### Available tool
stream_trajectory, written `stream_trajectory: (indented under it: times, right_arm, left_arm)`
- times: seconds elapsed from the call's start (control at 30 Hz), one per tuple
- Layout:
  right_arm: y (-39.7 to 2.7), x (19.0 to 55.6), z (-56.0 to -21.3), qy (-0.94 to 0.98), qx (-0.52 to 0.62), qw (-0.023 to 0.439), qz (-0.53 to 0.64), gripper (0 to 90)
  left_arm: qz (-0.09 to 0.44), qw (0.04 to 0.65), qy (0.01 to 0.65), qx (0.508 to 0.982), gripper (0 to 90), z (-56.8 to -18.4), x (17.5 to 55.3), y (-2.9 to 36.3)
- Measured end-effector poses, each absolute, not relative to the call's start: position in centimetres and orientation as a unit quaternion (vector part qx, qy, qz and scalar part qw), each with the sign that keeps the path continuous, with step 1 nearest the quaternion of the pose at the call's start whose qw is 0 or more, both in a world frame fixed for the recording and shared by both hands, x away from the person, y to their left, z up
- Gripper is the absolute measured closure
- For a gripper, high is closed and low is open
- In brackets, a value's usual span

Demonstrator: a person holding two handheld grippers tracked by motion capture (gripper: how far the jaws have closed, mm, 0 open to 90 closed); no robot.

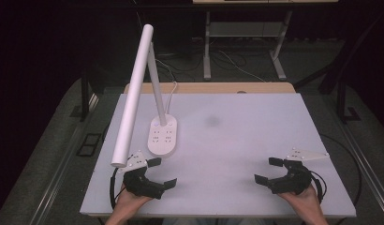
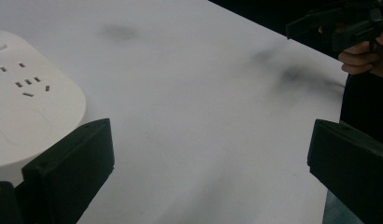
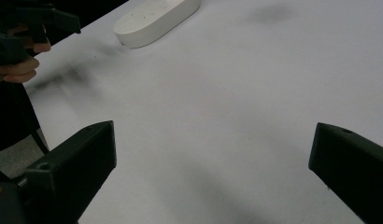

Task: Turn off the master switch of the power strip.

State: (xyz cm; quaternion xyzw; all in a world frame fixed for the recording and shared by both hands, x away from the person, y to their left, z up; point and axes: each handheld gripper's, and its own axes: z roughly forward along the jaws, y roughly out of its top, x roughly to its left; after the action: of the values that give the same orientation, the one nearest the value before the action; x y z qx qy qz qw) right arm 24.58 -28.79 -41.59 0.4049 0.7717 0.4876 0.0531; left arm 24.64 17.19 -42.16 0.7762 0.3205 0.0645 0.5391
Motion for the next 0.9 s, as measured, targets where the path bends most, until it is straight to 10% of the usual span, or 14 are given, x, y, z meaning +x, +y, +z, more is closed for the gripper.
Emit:
stream_trajectory:
  times: [0.9]
  right_arm:
    - [-28.5, 24.6, -41.8, 0.784, 0.401, 0.057, 0.471, 0.3]
  left_arm:
    - [0.048, 0.517, 0.311, 0.796, 0.0, -40.6, 25.2, 17.1]
